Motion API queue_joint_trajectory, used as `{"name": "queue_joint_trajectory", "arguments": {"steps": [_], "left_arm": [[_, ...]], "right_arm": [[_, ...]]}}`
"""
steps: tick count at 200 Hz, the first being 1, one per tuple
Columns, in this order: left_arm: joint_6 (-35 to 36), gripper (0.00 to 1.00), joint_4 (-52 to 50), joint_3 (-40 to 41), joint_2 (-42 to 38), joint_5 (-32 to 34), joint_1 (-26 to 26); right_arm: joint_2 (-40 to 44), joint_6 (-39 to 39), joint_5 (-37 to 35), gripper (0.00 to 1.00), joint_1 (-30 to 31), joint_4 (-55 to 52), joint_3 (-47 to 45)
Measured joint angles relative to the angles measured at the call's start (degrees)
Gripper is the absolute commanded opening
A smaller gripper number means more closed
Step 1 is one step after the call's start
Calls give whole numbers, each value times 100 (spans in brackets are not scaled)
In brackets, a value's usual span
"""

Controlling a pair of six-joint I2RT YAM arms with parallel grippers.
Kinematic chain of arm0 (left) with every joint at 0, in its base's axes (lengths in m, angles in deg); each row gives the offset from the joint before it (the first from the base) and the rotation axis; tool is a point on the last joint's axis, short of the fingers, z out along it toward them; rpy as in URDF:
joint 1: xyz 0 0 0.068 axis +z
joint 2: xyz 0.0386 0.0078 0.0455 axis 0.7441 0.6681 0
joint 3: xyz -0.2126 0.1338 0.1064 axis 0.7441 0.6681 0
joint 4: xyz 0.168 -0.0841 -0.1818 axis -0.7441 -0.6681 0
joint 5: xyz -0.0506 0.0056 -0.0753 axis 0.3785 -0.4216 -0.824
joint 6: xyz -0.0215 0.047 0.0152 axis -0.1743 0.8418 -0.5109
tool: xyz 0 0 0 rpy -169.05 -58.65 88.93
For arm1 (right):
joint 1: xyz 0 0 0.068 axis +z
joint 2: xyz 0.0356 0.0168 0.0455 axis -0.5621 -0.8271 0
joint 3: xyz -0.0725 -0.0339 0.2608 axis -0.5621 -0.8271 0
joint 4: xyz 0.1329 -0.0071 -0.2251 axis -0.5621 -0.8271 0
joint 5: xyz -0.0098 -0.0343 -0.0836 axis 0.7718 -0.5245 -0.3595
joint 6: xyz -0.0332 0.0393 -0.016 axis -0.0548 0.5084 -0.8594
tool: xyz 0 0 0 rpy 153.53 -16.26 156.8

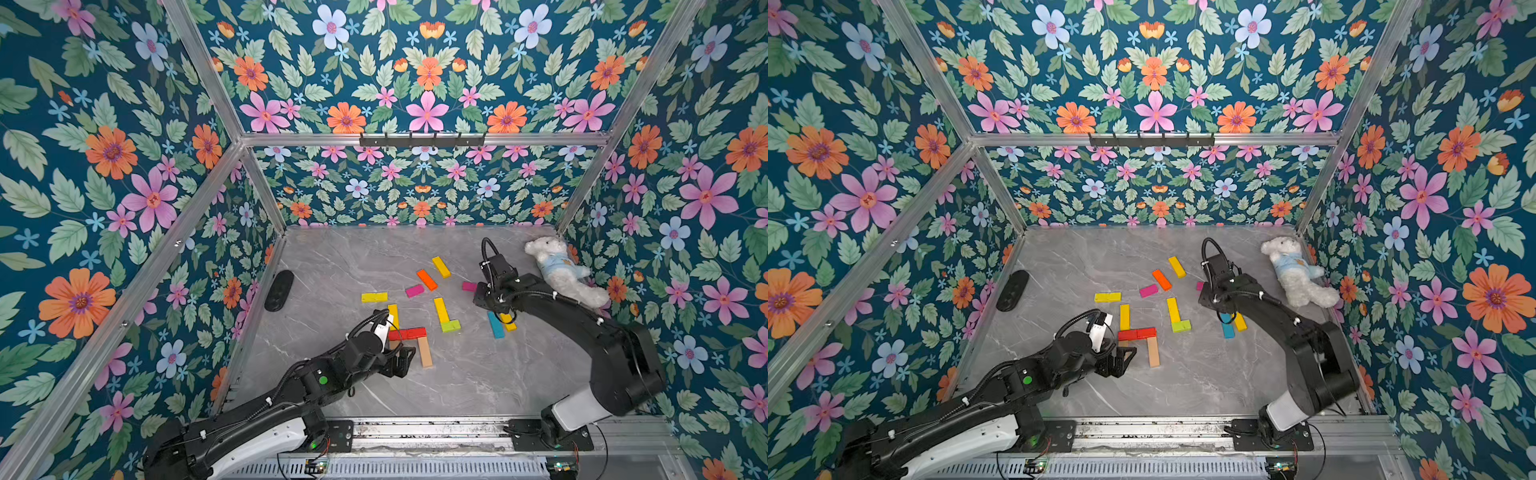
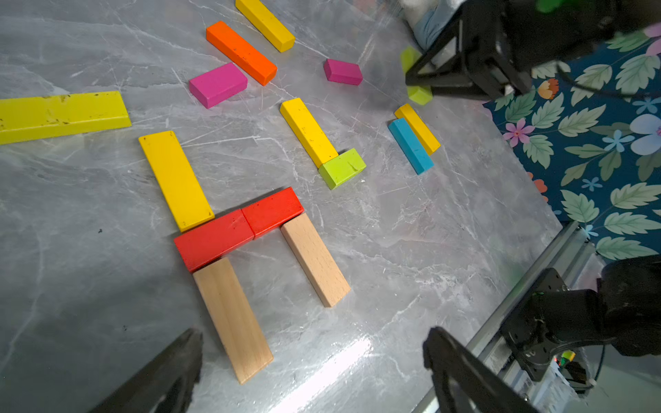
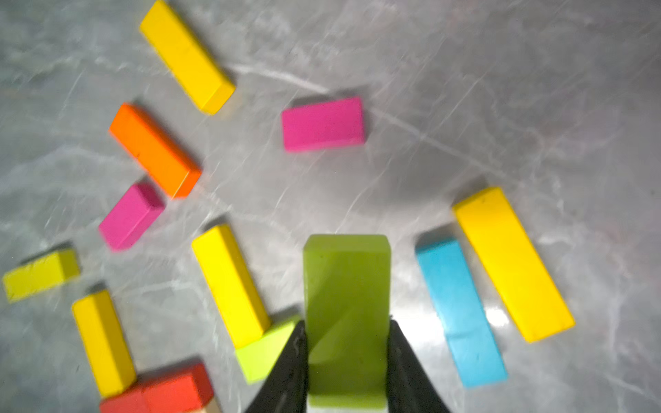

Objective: Assemble the letter h with building blocks
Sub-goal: Pick up the building block from the center of the board, then place the building block at the center of the board.

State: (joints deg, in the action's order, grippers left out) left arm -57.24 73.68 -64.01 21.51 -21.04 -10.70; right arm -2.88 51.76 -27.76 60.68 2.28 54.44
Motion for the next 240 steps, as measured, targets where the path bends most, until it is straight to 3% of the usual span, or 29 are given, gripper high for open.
{"name": "queue_joint_trajectory", "arguments": {"steps": [43,91,110,134,146,165,191,215,240], "left_arm": [[101,99,35,0,-9,-7,0],[118,99,31,-2,-162,-15,0],[116,99,15,-11,-275,-11,0],[116,99,-11,-11,-345,0,0],[116,99,-11,-11,-348,2,0],[116,99,-13,-11,-306,2,0],[114,99,-13,-11,-245,2,0],[114,99,-11,-20,-192,2,0],[111,99,-9,-39,-153,4,0]], "right_arm": [[1067,1025,-37,25,1097,-302,-1375],[494,2201,-269,25,1624,-118,-1753],[240,2503,-273,33,1633,52,-1838],[46,2723,-282,60,1659,232,-1786],[35,2726,-260,66,1683,334,-1746],[190,2608,-195,66,1670,284,-1738],[691,1606,-407,72,1676,-15,-1410],[811,929,-782,73,1502,-586,-1012],[1224,780,-796,68,1491,-883,-1360]]}}
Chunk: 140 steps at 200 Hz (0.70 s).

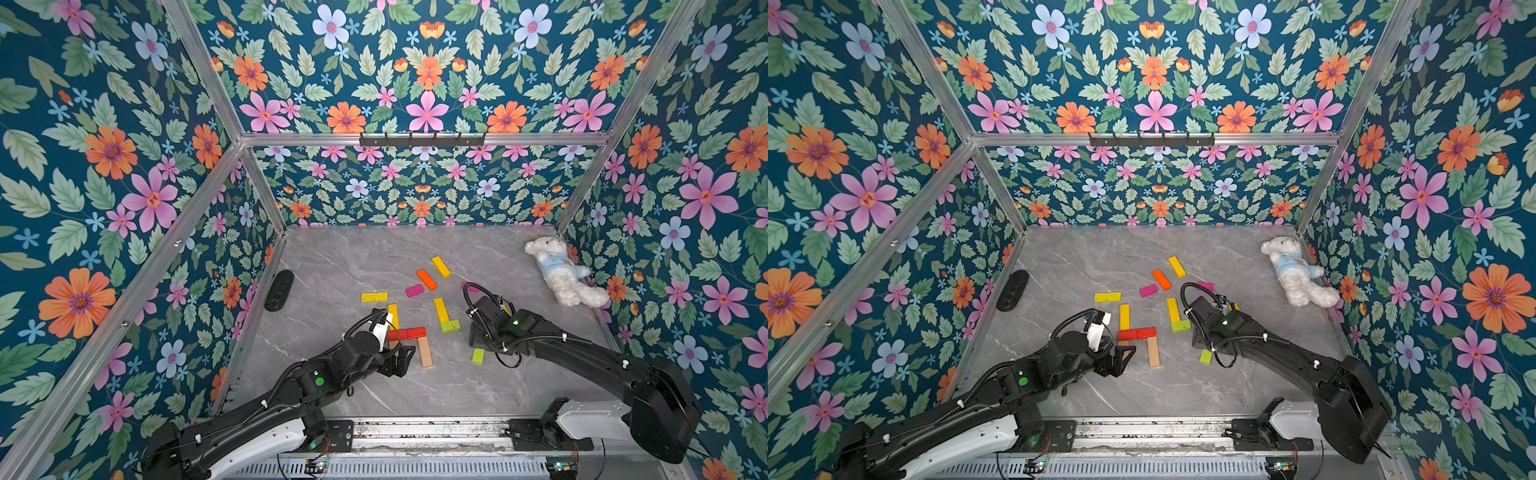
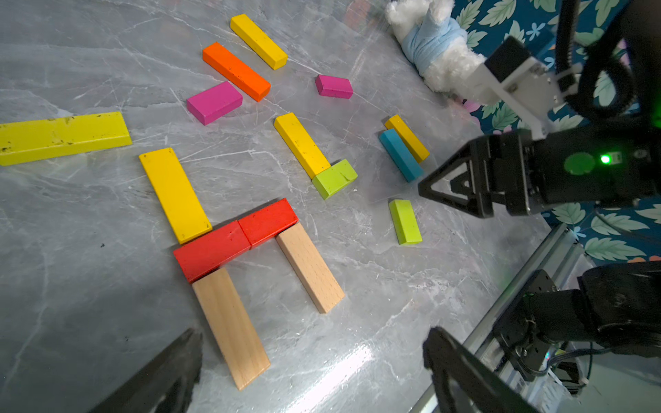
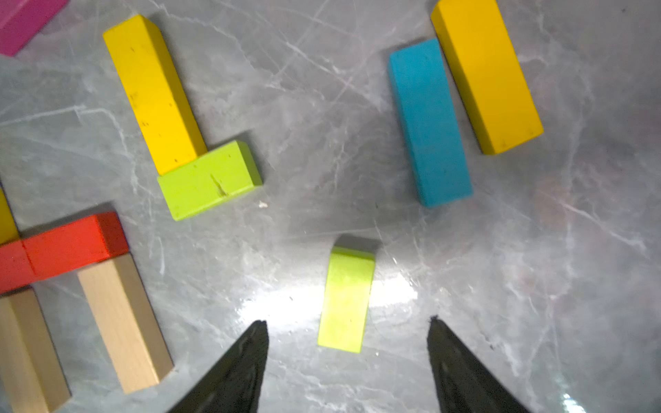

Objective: Assemble the letter h with building blocks
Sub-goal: Place the building block at the center of the board.

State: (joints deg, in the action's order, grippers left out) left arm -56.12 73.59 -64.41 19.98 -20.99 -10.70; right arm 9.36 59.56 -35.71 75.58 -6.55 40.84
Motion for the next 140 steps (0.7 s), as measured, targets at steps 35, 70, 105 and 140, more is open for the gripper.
{"name": "queue_joint_trajectory", "arguments": {"steps": [35,70,105,140], "left_arm": [[-17,99,17,0,55,2,0],[-17,99,31,-13,157,0,0],[-17,99,35,-15,92,2,0],[-17,99,24,-15,-7,44,0]], "right_arm": [[354,138,328,39,26,249,-846],[-17,310,258,27,66,413,-942],[-579,313,315,27,83,710,-916],[-881,258,341,29,201,970,-708]]}}
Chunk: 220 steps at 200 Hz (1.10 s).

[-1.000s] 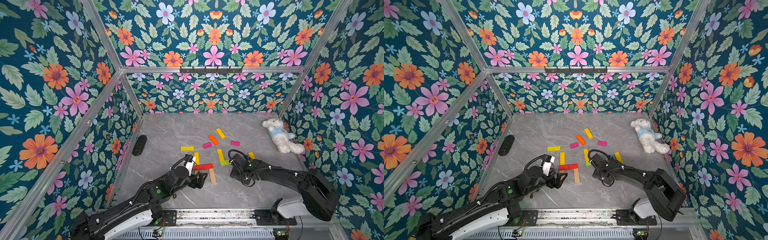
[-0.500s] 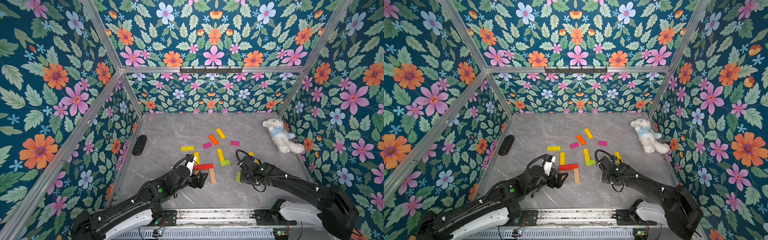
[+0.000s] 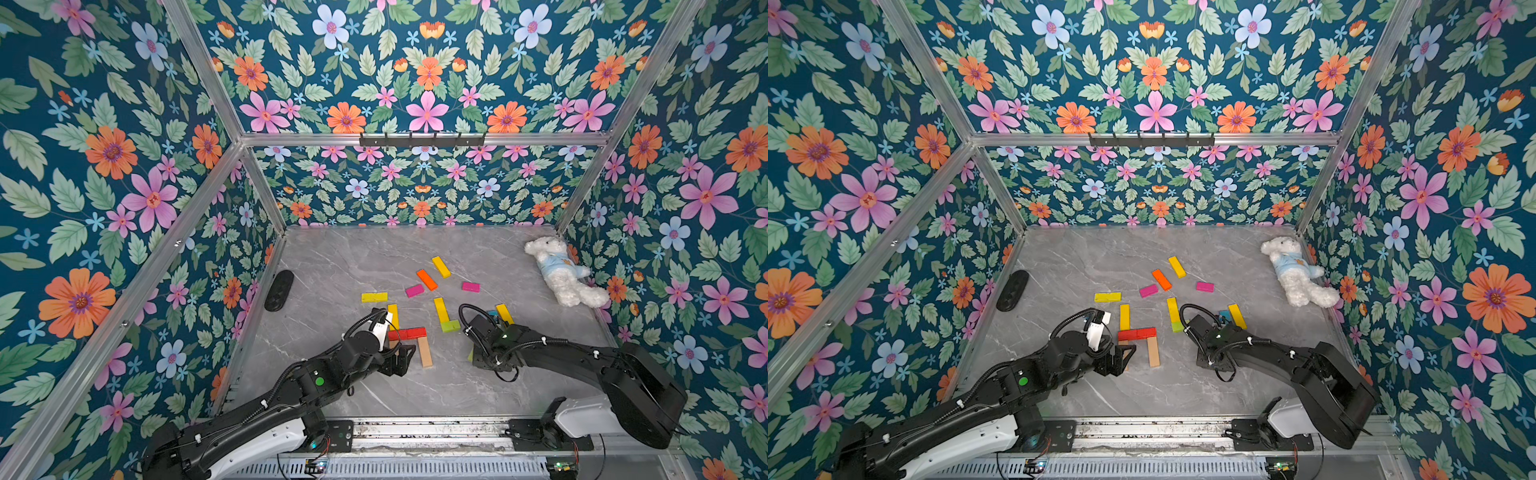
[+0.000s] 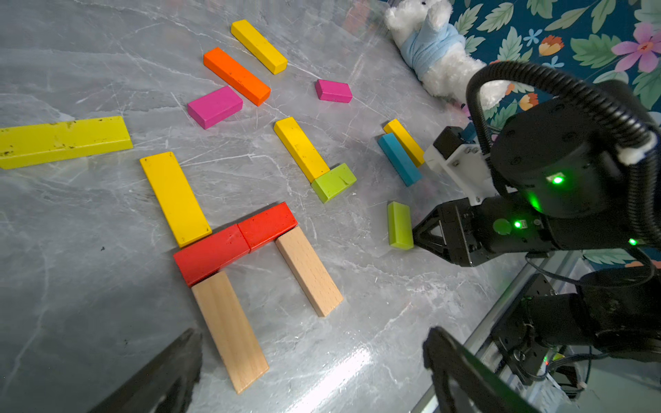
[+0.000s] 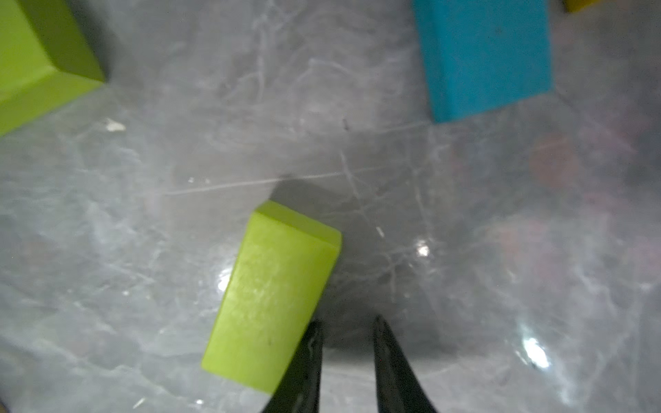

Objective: Assemble the letter h with building blocks
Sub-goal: Place the building block at the center of the board, then pick up the building block from the center of the board.

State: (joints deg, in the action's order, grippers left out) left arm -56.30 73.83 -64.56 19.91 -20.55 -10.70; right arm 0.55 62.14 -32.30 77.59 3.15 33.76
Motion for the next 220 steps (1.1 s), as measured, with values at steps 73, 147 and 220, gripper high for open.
{"name": "queue_joint_trajectory", "arguments": {"steps": [73,147,220], "left_arm": [[2,99,-22,0,79,0,0],[0,99,-24,-61,153,26,0],[0,99,-22,-61,262,87,0]], "right_arm": [[520,-374,153,89,-20,-85,254],[-260,-1945,879,92,-623,-142,752],[-793,-2647,1064,81,-627,-197,988]]}}
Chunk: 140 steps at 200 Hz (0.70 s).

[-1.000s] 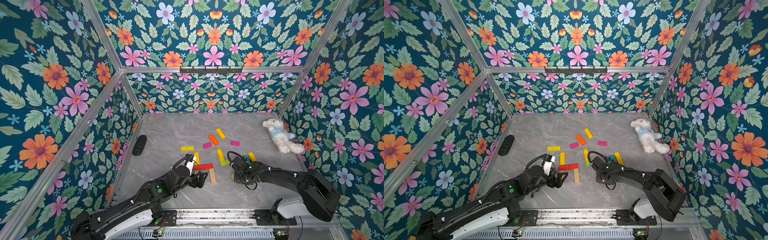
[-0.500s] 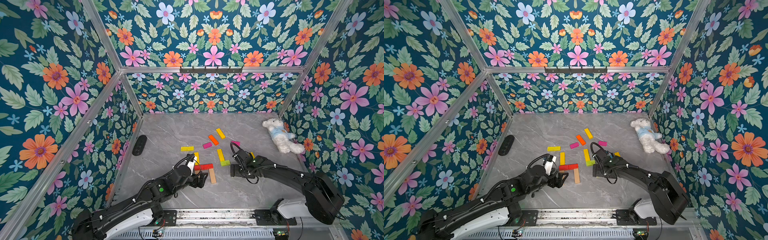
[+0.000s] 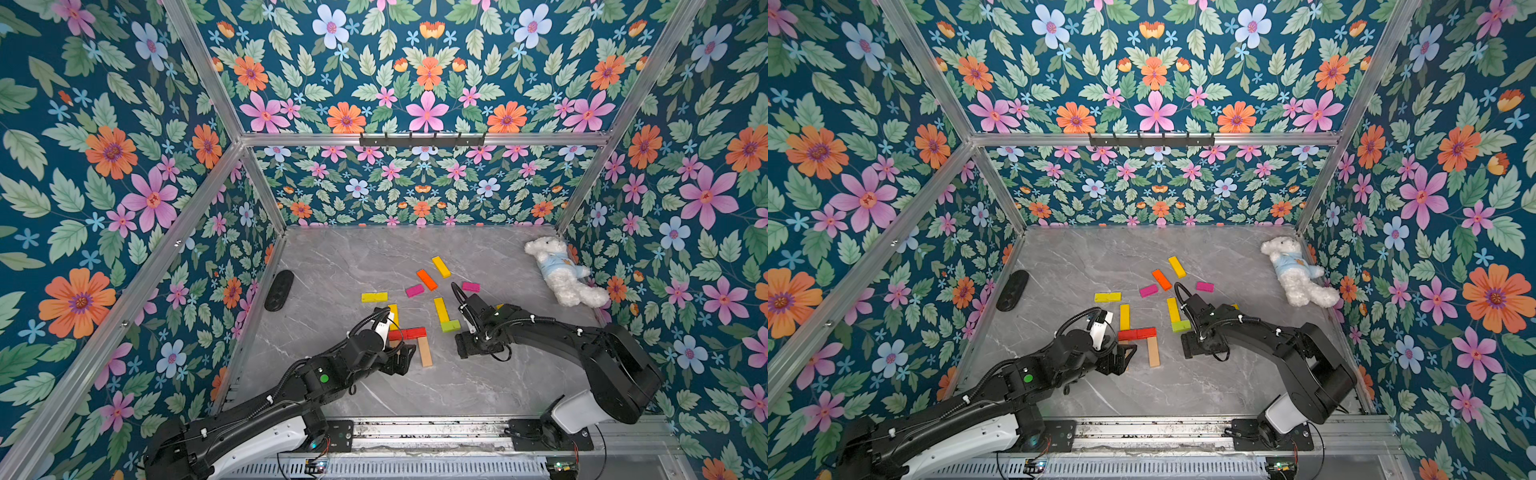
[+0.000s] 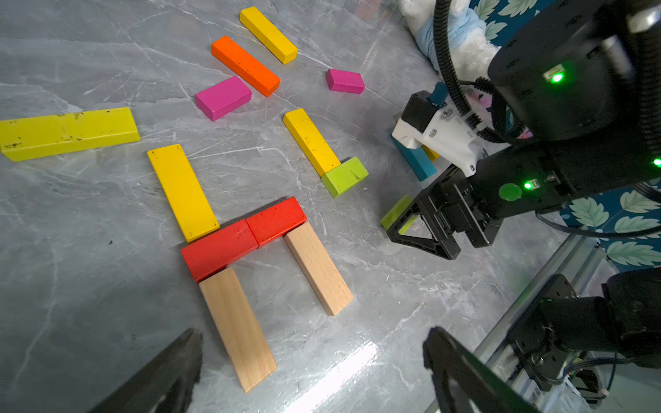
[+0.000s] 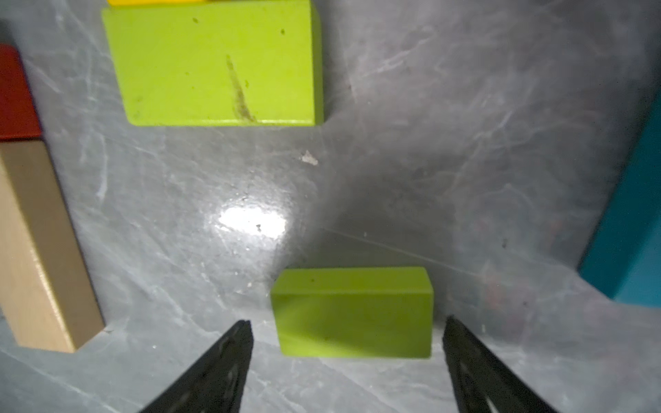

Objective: Assemble the letter h with building blocks
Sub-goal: Pick up the building block from the center of the board.

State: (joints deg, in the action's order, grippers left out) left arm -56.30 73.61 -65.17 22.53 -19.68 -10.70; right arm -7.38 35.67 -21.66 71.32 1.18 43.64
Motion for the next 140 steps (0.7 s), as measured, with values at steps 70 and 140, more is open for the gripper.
{"name": "queue_joint_trajectory", "arguments": {"steps": [70,140], "left_arm": [[0,99,-4,-2,-7,59,0],[0,99,-2,-2,22,59,0]], "right_arm": [[-245,-50,-127,63,-9,-4,94],[13,-345,-24,63,-645,9,699]]}}
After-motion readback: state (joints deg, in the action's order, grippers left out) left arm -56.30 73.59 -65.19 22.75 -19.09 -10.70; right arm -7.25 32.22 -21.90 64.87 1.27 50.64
